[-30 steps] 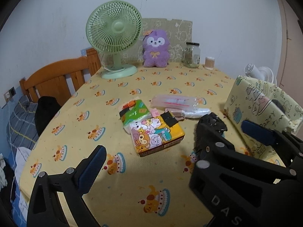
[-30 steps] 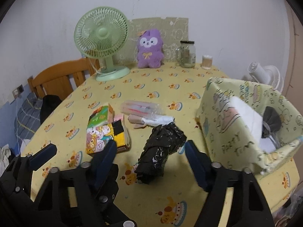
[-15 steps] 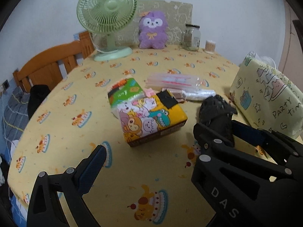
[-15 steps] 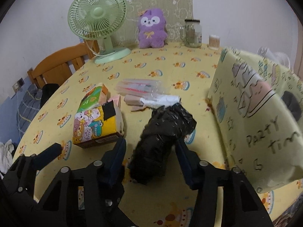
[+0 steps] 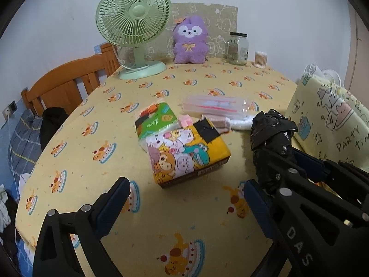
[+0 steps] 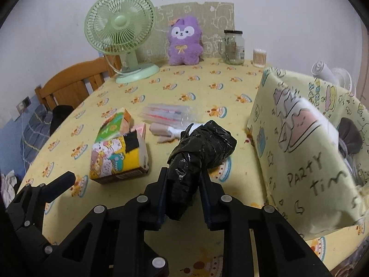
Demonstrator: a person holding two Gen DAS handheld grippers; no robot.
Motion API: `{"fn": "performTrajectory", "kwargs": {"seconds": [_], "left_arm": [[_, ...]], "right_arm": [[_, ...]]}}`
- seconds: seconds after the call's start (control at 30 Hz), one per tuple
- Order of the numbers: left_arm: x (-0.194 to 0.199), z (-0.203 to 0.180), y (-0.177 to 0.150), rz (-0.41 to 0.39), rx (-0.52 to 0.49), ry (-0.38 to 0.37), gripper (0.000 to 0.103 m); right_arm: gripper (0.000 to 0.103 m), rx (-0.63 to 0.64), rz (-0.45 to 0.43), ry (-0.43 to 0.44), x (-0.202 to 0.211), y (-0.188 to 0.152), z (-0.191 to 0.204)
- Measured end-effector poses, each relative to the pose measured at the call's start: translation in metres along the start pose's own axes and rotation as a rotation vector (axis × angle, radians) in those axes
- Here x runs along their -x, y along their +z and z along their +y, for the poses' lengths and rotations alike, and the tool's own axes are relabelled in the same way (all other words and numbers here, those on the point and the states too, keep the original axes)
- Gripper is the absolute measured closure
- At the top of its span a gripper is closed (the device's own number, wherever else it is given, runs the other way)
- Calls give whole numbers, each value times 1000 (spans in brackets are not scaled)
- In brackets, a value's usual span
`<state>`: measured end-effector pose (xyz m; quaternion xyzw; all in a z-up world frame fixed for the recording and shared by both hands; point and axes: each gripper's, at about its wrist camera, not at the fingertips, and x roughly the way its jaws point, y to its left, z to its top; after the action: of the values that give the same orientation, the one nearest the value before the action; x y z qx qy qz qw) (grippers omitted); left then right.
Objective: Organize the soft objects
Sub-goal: 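Grasp the cartoon-print snack bag with the left tool while the right tool holds the bundle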
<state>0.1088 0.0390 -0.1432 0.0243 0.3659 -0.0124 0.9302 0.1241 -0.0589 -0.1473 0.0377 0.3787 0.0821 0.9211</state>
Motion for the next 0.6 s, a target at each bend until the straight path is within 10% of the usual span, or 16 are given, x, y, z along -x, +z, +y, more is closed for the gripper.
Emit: {"fn": "performTrajectory", "kwargs": {"seconds": [0.6], "left_arm": [[-28, 0, 25, 33, 29, -23, 3]], "right_arm": [[75, 7, -68, -41, -10, 27, -2]]}}
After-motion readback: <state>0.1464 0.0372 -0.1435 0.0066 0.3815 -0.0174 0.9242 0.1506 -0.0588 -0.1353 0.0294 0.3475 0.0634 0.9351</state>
